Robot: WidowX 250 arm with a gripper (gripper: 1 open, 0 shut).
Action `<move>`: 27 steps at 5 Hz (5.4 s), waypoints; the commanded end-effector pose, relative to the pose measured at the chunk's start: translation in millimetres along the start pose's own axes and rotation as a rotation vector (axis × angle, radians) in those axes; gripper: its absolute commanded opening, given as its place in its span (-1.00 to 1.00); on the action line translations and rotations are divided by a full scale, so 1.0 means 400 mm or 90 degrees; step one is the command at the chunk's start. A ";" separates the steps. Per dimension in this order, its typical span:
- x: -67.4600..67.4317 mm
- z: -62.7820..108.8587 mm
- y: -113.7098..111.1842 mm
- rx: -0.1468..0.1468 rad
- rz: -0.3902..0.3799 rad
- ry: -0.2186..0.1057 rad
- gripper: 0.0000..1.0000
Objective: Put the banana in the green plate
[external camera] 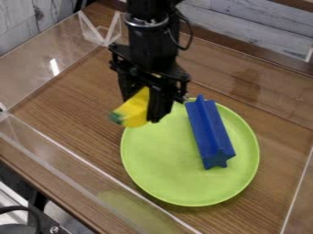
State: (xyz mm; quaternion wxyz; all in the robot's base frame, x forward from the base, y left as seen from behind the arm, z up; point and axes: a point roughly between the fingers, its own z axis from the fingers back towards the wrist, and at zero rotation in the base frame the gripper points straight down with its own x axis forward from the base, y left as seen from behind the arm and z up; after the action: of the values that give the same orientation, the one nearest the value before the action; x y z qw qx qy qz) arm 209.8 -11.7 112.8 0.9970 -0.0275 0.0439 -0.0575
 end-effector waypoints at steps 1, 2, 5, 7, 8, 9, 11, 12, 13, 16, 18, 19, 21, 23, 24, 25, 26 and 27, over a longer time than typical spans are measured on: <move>-0.002 0.022 -0.026 0.002 0.005 -0.029 -1.00; -0.005 0.013 -0.009 -0.003 0.008 -0.036 -1.00; 0.003 -0.010 0.045 -0.020 0.006 -0.065 -1.00; 0.023 -0.032 0.085 -0.026 0.002 -0.087 -1.00; 0.033 -0.045 0.099 -0.028 0.001 -0.091 -1.00; 0.043 -0.063 0.113 -0.029 0.000 -0.093 -1.00; 0.065 -0.104 0.139 -0.028 -0.001 -0.094 -1.00; 0.076 -0.122 0.152 -0.025 -0.001 -0.094 -1.00; 0.087 -0.130 0.161 -0.022 -0.003 -0.097 -1.00; 0.114 -0.142 0.181 -0.012 -0.011 -0.109 -1.00; 0.126 -0.151 0.189 -0.008 -0.013 -0.118 -1.00; 0.133 -0.159 0.194 -0.006 -0.013 -0.122 -1.00; 0.147 -0.181 0.210 -0.002 -0.012 -0.124 -1.00; 0.130 -0.179 0.185 -0.010 -0.023 -0.129 -1.00; 0.124 -0.181 0.172 -0.015 -0.026 -0.130 1.00; 0.117 -0.177 0.161 -0.023 -0.027 -0.131 1.00; 0.120 -0.165 0.166 -0.026 -0.023 -0.136 1.00; 0.124 -0.154 0.172 -0.029 -0.017 -0.140 1.00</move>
State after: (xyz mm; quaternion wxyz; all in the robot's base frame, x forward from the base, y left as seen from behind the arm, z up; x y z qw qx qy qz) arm 250.2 43.5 24.8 0.9949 -0.0688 -0.0295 -0.0675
